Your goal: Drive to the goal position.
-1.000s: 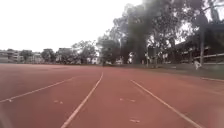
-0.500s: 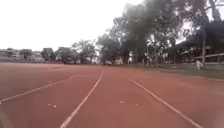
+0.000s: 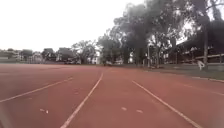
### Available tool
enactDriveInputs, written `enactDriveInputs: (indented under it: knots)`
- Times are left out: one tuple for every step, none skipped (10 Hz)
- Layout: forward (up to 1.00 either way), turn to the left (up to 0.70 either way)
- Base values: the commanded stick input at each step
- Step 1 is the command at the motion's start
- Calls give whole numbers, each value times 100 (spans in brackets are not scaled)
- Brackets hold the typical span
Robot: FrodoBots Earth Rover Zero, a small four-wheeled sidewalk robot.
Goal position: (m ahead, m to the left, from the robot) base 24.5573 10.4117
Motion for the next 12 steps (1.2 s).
enactDriveInputs:
  knots:
    - [45,0]
    - [45,0]
    - [45,0]
    - [45,0]
    - [45,0]
    - [45,0]
    - [45,0]
    - [45,0]
    - [45,0]
    - [45,0]
    - [45,0]
    - [45,0]
